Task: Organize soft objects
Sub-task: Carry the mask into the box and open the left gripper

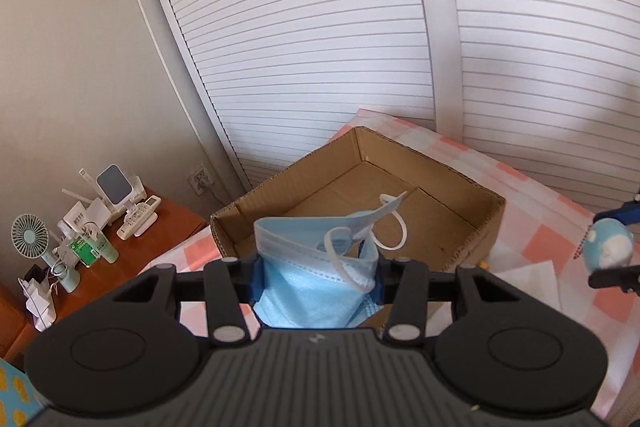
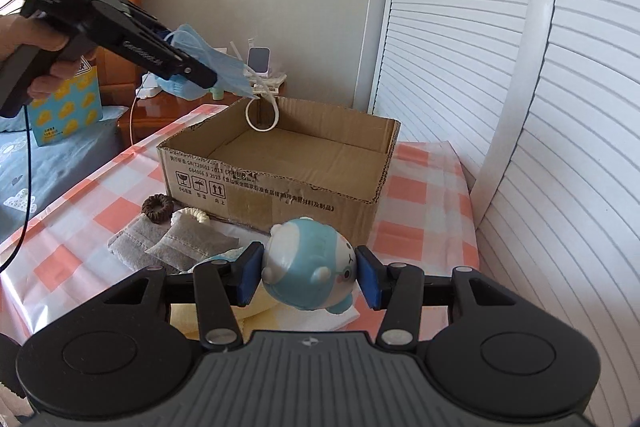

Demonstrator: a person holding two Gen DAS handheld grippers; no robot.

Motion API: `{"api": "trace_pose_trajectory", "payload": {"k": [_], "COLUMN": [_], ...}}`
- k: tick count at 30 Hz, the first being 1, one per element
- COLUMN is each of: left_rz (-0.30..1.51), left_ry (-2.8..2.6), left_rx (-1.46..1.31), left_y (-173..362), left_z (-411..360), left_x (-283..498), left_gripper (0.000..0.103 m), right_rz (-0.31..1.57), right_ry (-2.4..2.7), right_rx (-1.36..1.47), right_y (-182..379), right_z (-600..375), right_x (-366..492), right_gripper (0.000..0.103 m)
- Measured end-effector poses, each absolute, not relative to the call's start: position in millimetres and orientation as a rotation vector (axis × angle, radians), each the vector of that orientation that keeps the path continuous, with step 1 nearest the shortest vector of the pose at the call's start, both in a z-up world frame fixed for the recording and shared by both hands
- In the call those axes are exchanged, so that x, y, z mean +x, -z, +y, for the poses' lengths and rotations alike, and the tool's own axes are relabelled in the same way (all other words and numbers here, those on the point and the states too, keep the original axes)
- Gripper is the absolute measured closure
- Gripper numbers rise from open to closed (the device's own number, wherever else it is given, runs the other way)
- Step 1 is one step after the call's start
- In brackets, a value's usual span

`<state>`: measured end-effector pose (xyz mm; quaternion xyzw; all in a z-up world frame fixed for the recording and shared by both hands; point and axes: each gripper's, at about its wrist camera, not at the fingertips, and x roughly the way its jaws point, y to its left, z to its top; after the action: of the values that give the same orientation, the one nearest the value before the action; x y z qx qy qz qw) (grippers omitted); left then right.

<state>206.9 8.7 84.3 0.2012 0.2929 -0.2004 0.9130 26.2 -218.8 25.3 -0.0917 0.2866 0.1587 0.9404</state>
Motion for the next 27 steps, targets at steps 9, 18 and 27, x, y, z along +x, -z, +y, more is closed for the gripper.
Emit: {"api": "trace_pose_trajectory", "payload": {"k": [9, 18, 27], "left_rz": [0.658, 0.695, 0.651], "left_ry": [0.351, 0.269, 0.249], "left_rx": [0.385, 0.338, 0.349], "left_y": [-61.0, -45.9, -57.5], "left_z": [-9.6, -6.7, 3.9], "left_x": [286.1, 332.3, 303.4], "left_gripper": [0.056, 0.013, 0.007], "right_rz": [0.586, 0.616, 0.618], "right_ry": [-0.31, -0.297, -0.284], "right_rx": [-0.207, -0.187, -0.181], "right_y": [-25.9, -19.9, -26.0], "right_z": [-226.8, -232.3, -225.7], "right_x": [48.8, 59.4, 57.7], "right_gripper": [0.048, 0.048, 0.048]}}
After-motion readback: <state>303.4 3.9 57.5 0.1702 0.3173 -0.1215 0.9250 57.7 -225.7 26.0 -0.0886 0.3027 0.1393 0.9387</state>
